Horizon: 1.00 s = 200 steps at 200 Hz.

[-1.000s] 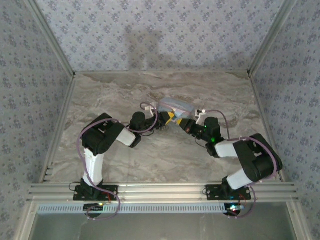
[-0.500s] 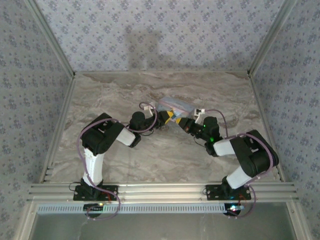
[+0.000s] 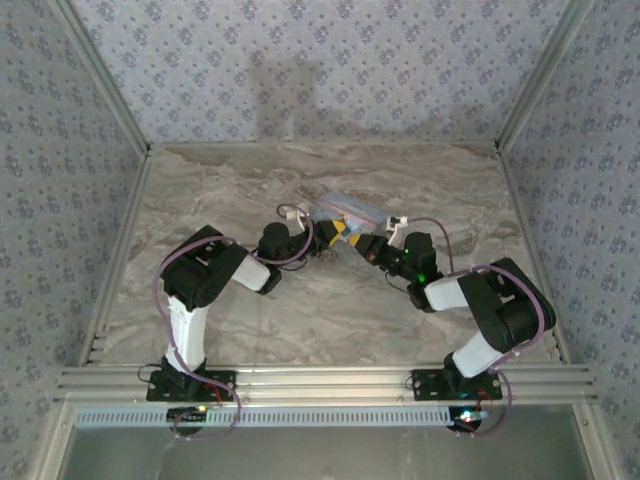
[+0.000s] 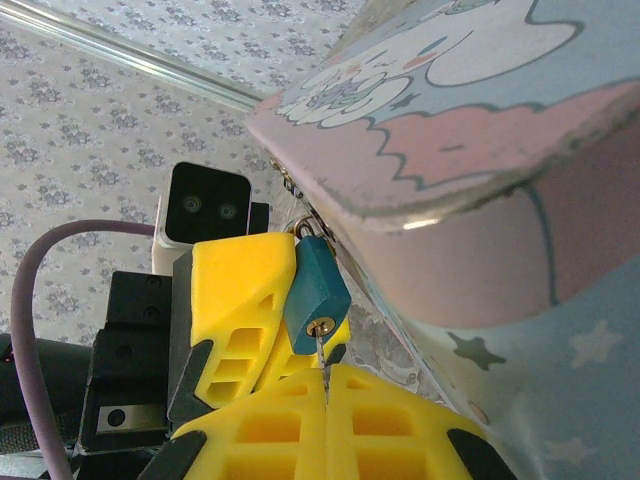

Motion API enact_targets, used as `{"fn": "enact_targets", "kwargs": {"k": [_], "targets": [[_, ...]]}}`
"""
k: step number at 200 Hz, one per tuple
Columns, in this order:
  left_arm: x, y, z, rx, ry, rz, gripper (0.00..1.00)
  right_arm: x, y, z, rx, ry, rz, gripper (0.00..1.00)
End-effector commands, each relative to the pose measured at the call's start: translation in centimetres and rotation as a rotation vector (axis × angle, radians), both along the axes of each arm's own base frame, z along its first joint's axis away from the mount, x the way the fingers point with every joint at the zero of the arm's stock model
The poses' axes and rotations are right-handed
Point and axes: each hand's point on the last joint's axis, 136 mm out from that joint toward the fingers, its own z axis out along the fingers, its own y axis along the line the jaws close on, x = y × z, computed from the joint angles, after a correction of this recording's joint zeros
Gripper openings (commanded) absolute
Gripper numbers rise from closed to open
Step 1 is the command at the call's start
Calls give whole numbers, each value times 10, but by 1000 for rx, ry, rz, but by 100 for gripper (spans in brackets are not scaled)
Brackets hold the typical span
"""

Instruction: Unlock the padlock with the key

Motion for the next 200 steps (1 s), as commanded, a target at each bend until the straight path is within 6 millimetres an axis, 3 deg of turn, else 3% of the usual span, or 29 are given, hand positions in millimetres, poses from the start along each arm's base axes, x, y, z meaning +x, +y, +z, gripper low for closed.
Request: {"fn": "enact_targets", "kwargs": {"k": [1, 33, 140, 200], "targets": [[-17, -15, 44, -82, -117, -92, 0, -1, 10, 24, 25, -103, 41, 0], [-17, -14, 44, -83, -114, -93, 0, -1, 9, 22, 25, -94, 53, 0], [-19, -17, 46, -87, -117, -115, 0, 17, -19, 14, 25, -20, -44, 0], [-18, -17, 43, -83, -113, -109, 0, 19, -19, 8, 14, 6, -48, 0]]}}
